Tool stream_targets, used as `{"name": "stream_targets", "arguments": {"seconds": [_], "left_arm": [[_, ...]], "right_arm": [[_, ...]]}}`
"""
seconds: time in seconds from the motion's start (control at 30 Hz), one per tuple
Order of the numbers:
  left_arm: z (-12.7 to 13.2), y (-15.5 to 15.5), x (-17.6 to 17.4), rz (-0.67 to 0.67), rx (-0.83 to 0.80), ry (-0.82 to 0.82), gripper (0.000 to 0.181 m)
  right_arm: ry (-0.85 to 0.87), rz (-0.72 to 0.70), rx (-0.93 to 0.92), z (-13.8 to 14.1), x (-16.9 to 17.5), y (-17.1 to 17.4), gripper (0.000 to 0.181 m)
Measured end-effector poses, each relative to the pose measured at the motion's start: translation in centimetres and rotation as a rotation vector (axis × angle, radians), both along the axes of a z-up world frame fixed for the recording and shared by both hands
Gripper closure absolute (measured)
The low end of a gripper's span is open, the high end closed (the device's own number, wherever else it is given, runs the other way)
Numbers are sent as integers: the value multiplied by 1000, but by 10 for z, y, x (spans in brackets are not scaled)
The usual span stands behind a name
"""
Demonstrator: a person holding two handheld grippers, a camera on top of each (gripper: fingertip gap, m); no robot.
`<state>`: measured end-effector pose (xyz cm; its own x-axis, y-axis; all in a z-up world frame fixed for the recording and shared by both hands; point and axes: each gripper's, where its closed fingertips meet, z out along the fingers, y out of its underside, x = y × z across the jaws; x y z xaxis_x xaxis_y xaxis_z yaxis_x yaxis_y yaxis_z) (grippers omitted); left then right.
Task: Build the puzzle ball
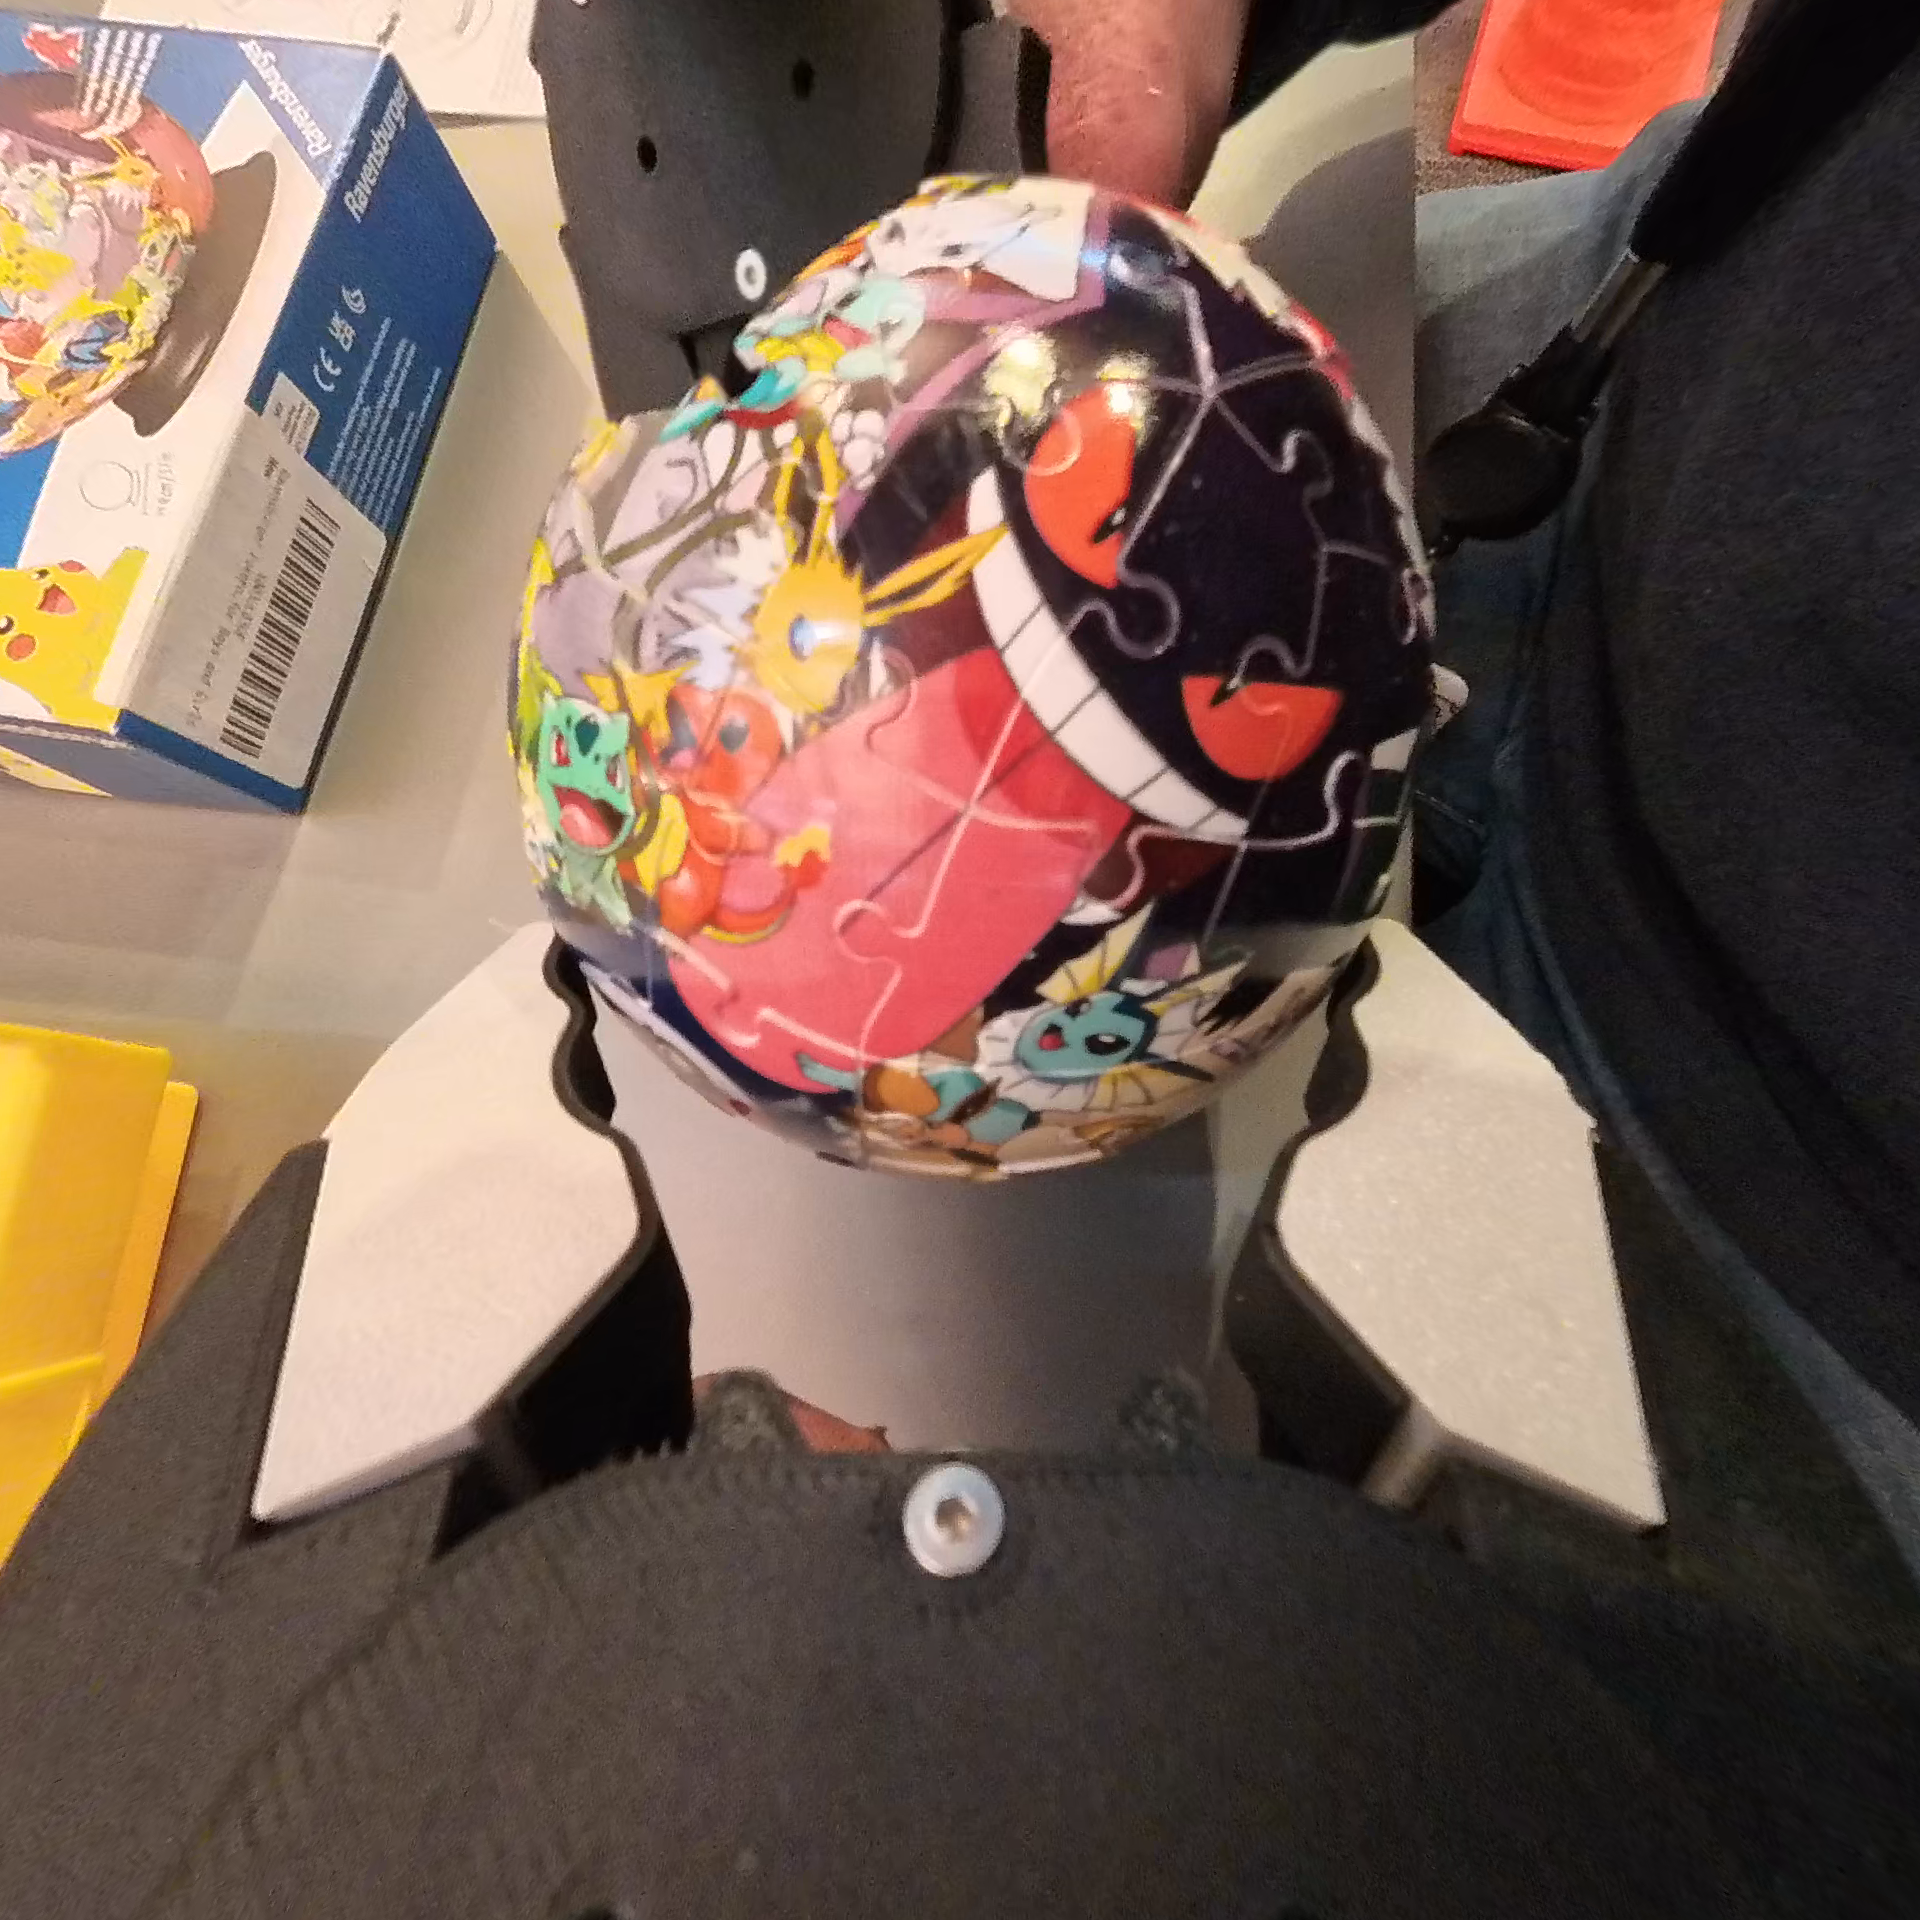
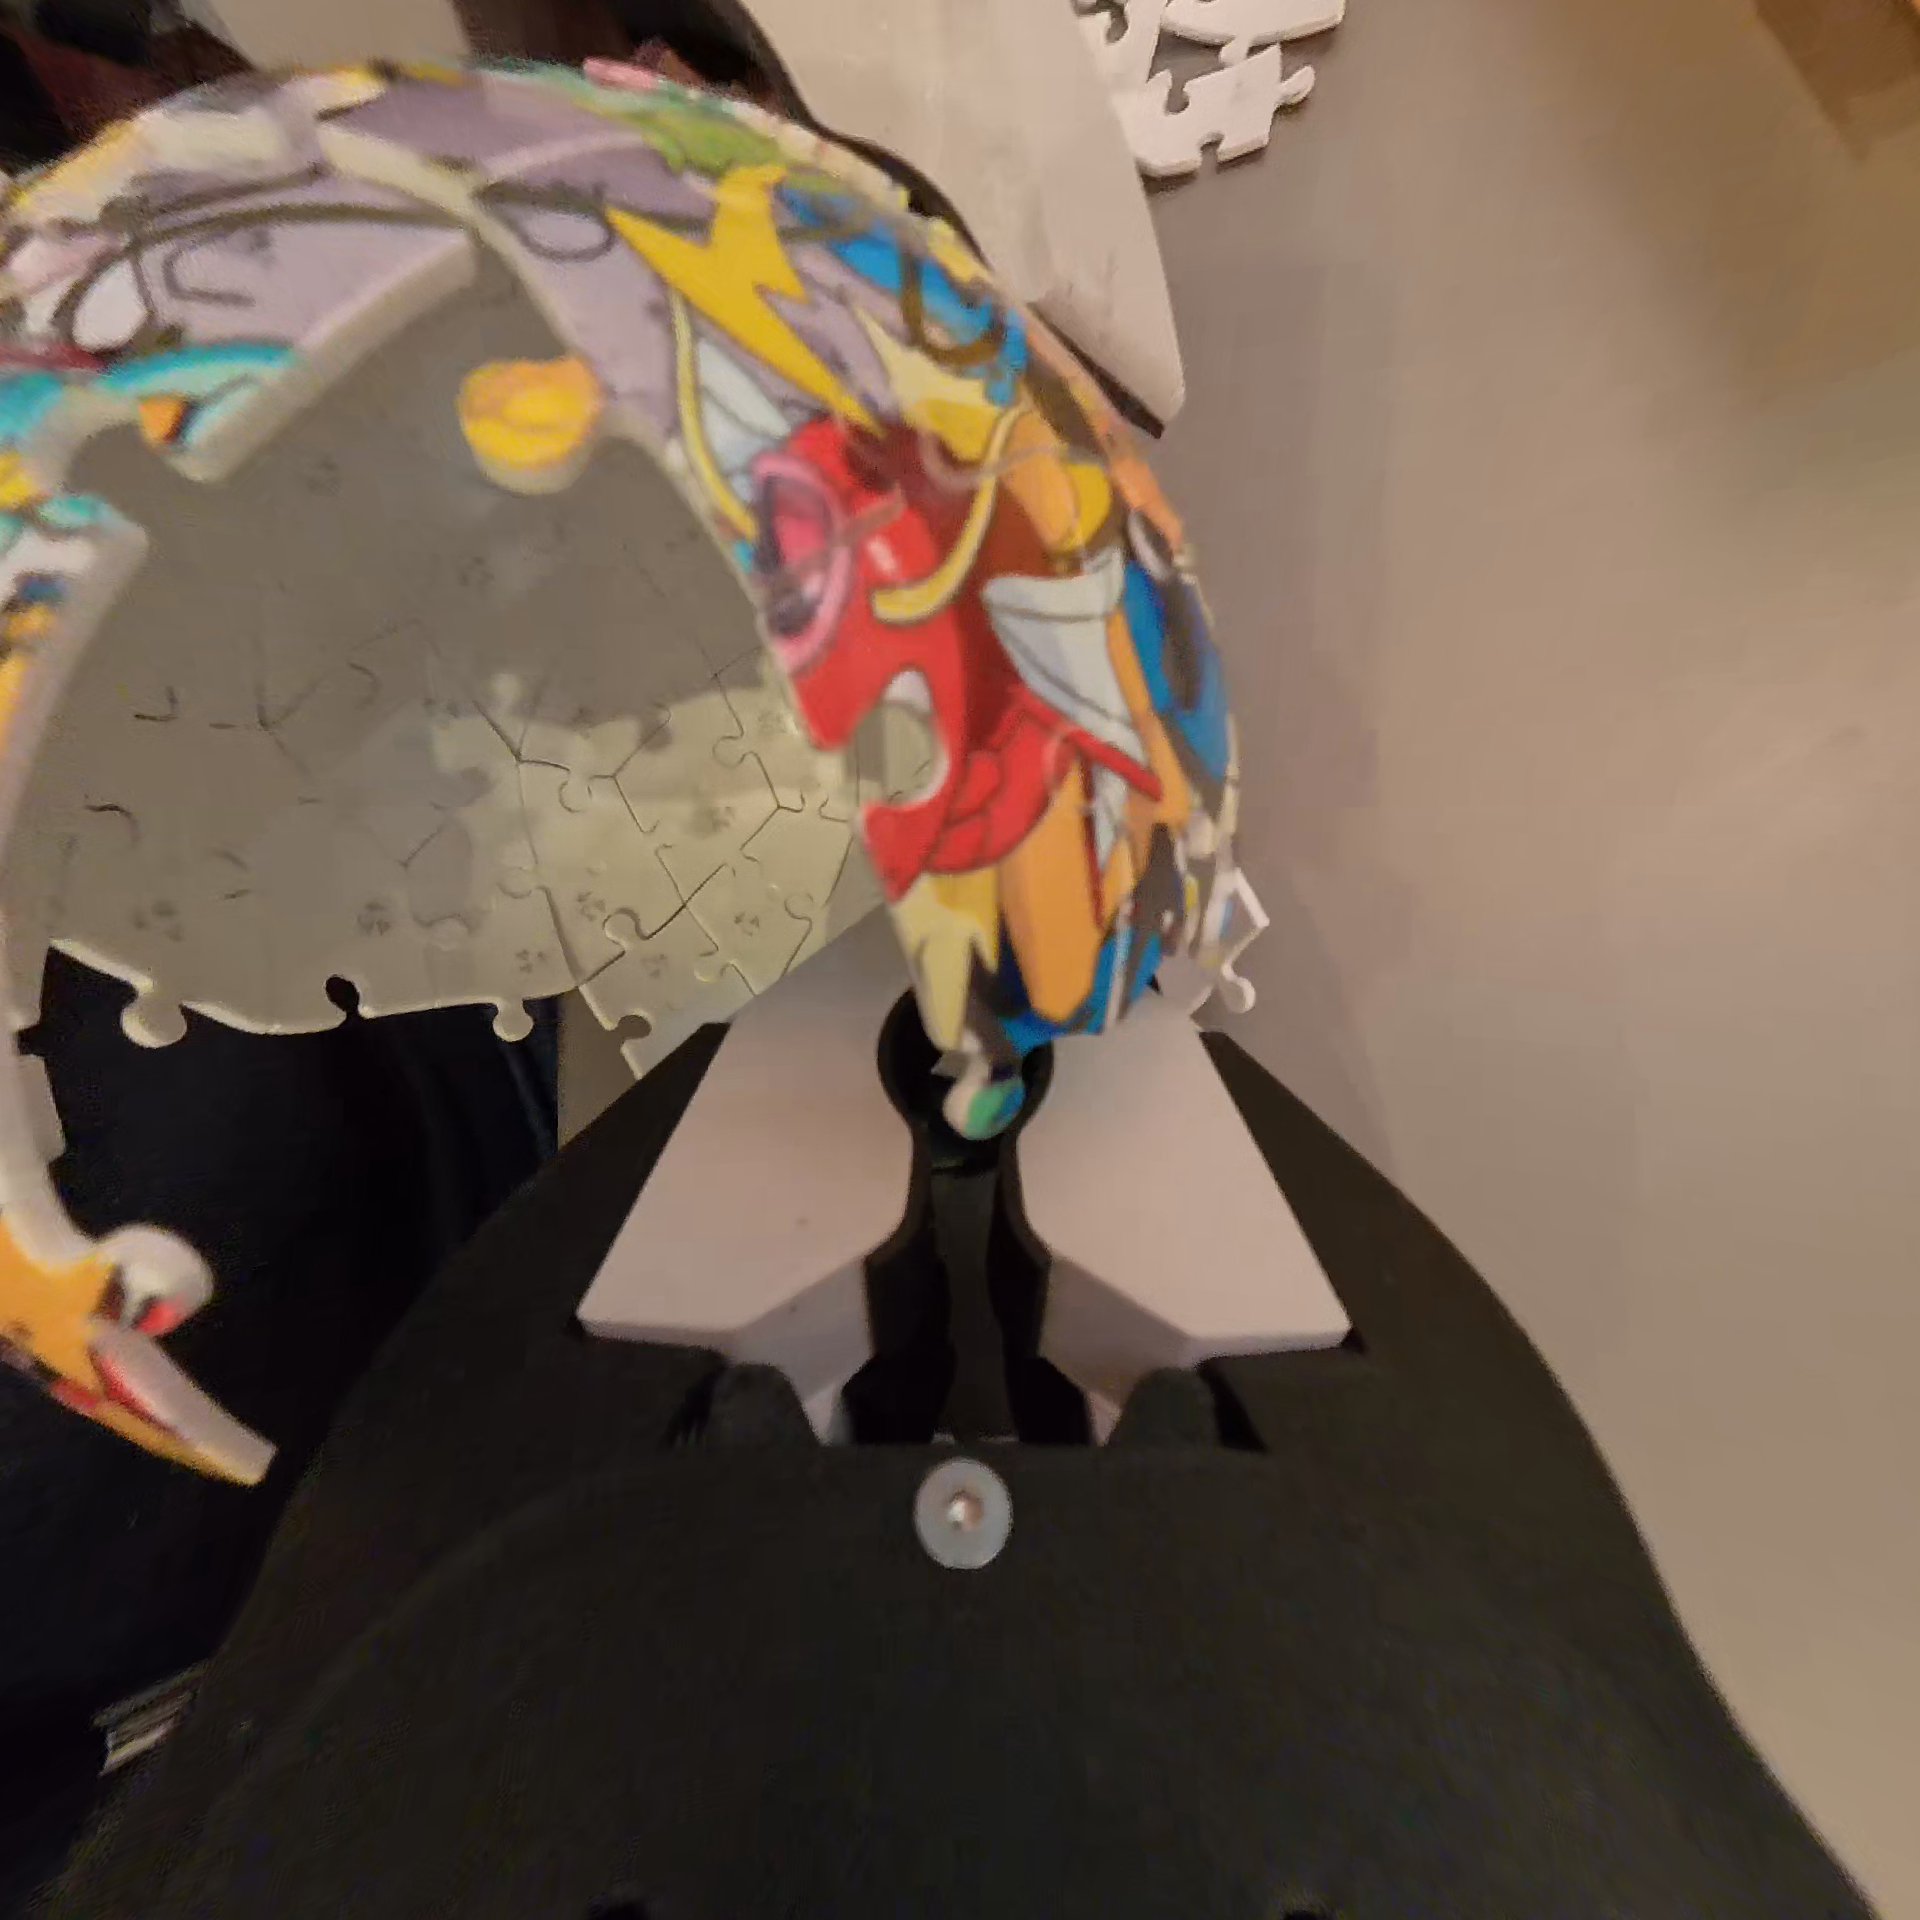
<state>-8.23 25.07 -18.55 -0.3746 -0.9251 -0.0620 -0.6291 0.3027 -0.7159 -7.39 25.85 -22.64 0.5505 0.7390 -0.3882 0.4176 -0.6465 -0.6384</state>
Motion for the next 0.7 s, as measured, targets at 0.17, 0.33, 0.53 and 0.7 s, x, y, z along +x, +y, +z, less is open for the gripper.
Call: {"name": "stream_targets", "arguments": {"seconds": [0.17, 0.33, 0.53, 0.7], "left_arm": [[0, 0, -1, 0, 2, 1, 50], [0, 0, 0, -1, 5, 0, 50], [0, 1, -2, 9, -7, -4, 50], [0, 1, -3, 13, -8, -3, 51]], "right_arm": [[2, -22, -37, -2, 0, 1, 181], [7, -33, -46, -2, 0, 1, 181], [113, -41, -30, 20, 5, -4, 181], [28, -98, 28, 29, 40, -1, 181]]}}
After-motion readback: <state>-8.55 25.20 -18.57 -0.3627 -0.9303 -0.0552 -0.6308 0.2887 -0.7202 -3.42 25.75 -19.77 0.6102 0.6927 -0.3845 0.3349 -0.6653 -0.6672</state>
